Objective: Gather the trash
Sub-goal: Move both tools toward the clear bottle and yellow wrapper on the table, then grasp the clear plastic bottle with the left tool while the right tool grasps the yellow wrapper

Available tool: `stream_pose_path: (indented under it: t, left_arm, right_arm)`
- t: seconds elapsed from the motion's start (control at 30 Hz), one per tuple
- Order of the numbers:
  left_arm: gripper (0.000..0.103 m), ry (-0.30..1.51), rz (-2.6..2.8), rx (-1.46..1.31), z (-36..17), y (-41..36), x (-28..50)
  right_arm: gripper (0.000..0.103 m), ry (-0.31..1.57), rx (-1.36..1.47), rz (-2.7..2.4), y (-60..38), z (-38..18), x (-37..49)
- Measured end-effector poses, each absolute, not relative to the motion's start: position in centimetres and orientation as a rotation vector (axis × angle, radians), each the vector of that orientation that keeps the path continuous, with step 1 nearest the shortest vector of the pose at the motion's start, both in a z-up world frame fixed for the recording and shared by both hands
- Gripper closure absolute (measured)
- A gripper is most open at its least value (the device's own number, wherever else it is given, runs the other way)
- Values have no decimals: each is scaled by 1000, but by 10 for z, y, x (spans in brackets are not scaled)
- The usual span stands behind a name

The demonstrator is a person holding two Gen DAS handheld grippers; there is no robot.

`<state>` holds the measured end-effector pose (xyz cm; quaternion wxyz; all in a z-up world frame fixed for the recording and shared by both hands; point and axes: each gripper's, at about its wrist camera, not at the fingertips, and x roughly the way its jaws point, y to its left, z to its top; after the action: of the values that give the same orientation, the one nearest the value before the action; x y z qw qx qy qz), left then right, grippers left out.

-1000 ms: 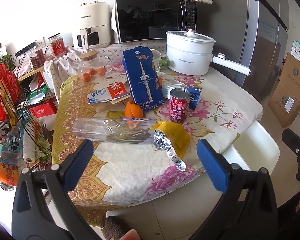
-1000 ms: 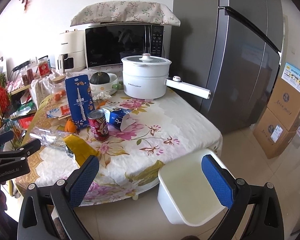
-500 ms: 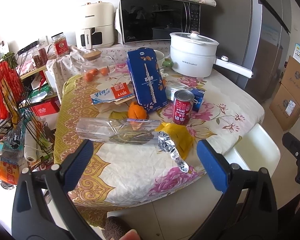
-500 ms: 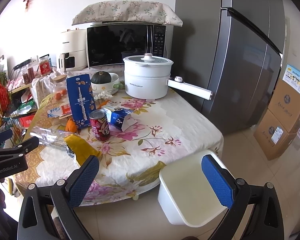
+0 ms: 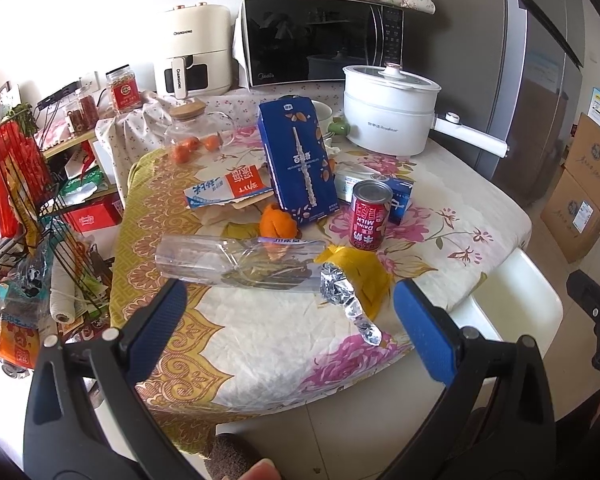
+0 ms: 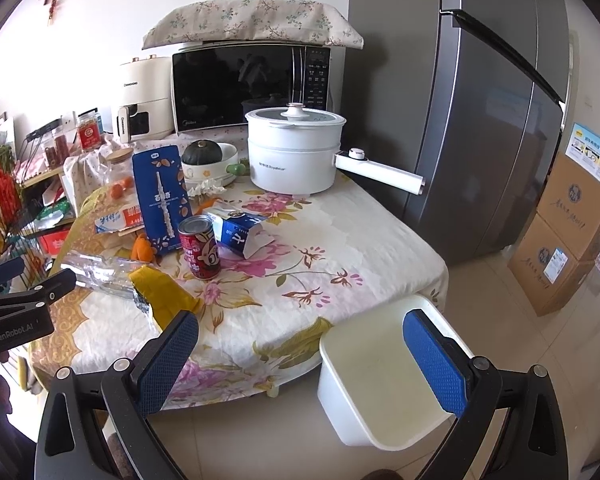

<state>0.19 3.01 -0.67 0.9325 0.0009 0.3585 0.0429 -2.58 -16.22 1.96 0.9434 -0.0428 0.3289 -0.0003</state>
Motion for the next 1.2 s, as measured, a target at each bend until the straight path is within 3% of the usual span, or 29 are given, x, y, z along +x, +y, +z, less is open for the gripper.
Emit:
stream_pose_path:
  t: [0.83, 1.2]
  left_arm:
    - [0, 763, 31, -5, -6, 34, 14]
    - [0, 815, 11, -8, -5, 65, 40]
  right_arm:
    - [0, 658, -5, -18, -175, 43, -13]
    - [0, 745, -34, 122, -145, 52, 47]
